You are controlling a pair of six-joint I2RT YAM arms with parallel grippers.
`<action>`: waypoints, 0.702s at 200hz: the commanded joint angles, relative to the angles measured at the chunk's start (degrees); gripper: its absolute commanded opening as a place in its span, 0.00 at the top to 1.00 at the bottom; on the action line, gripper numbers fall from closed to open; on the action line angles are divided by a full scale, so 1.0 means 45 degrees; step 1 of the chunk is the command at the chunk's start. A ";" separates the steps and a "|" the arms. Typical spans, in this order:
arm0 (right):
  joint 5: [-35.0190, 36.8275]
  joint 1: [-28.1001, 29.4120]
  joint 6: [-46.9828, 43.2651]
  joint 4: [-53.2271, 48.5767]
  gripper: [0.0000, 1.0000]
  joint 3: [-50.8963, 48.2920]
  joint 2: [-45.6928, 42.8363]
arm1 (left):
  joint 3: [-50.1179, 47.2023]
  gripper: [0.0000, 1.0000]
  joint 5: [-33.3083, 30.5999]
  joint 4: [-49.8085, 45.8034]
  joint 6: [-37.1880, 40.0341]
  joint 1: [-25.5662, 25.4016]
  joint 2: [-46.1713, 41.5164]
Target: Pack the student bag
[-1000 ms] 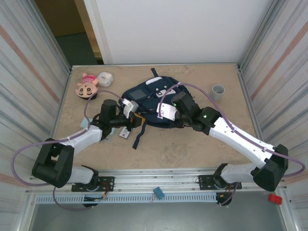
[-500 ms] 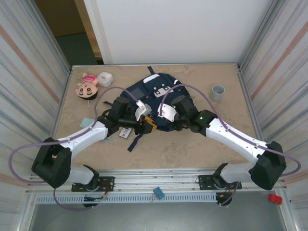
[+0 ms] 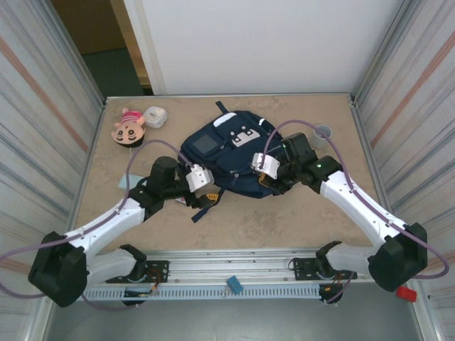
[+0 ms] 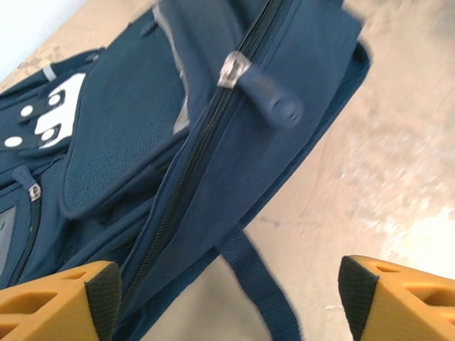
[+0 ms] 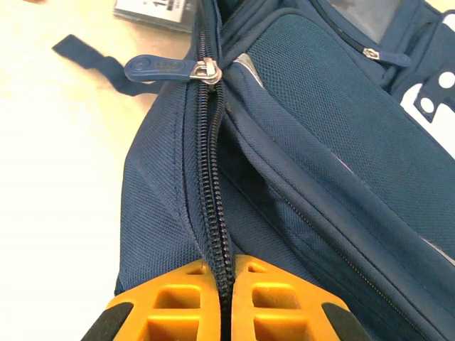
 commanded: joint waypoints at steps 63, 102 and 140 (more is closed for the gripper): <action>-0.1298 -0.0196 -0.0854 -0.0490 1.00 0.0294 -0.0624 | 0.1253 0.27 0.1289 0.2824 0.2244 0.0143 0.3063; -0.1430 -0.0364 -0.0817 -0.0486 1.00 0.0221 -0.0619 | 0.1456 0.42 0.1936 0.4140 0.1879 0.0135 0.4247; -0.2576 -0.1497 0.0557 -0.0249 0.93 -0.0024 -0.0656 | 0.1509 1.00 0.2775 0.4745 0.0955 -0.0217 0.4583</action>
